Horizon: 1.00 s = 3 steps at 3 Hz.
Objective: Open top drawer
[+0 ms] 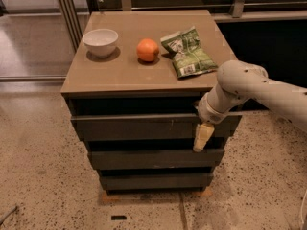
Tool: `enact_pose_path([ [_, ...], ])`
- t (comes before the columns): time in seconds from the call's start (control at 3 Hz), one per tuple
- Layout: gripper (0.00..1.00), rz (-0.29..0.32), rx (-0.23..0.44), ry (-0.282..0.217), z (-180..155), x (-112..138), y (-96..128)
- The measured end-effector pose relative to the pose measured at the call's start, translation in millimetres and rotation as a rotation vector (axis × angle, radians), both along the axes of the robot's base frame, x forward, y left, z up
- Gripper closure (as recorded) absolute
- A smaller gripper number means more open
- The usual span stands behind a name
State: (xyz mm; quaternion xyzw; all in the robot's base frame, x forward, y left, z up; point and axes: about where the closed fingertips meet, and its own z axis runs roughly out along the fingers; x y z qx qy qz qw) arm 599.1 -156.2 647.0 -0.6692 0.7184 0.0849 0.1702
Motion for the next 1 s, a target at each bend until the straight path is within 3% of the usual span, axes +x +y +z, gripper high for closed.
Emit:
enact_pose_path([
  [1.0,0.00,-0.015,0.036,0.047,-14.0,0.0,-1.7],
])
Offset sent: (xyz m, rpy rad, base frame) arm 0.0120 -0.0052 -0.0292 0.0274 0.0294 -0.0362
